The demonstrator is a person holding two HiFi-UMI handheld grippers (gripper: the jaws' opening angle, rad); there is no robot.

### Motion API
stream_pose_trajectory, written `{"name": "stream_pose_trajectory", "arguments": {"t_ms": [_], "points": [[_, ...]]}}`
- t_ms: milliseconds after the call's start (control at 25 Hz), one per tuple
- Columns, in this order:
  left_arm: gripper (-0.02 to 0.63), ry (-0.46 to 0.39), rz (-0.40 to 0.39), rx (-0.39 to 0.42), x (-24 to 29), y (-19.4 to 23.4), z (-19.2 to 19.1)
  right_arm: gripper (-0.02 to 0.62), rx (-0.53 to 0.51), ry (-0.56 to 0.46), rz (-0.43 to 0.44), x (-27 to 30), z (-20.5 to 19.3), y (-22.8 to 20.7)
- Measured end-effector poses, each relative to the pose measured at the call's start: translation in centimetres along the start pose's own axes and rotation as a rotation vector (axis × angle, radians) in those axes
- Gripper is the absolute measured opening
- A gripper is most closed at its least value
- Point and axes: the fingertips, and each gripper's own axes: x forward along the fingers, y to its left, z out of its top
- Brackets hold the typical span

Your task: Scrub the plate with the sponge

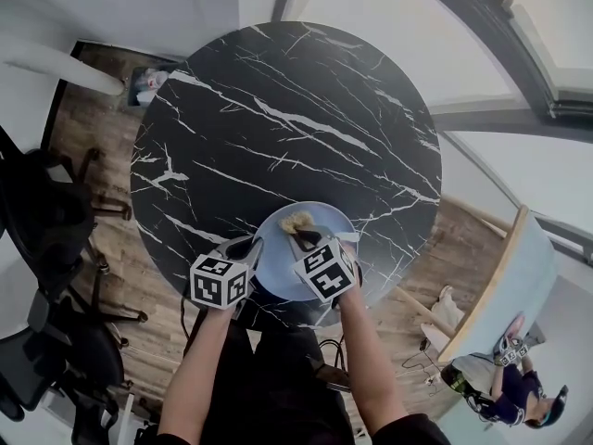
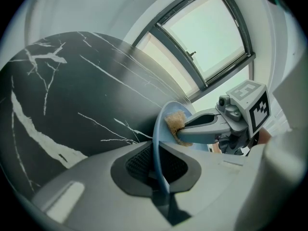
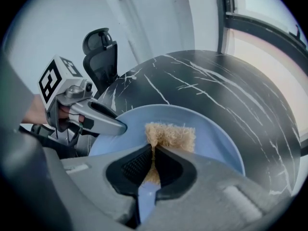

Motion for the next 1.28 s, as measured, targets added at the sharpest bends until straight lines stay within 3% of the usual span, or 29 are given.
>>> {"name": "stream_pose_trajectory", "arguments": {"t_ms": [600, 1080, 1160, 1280], "points": [[0.017, -0.01, 0.007, -0.004, 0.0, 0.1, 0.0, 0.023, 0.116, 0.006, -0.228, -2.1, -2.5, -4.6], [0.017, -0.015, 0.014, -0.001, 0.0, 0.1, 0.0, 0.023, 0.043, 0.097, -0.444, -3.4, -5.5, -7.2], [0.017, -0.014, 0.018, 0.002, 0.0, 0.0, -0.1, 0.021, 0.026, 0.089, -0.456, -3.8, -5.7, -7.2], [0.018, -0.024, 0.02, 0.004, -0.1, 0.0, -0.1, 0.021, 0.052, -0.019, -0.409, -4.8, -4.5, -5.8]]}}
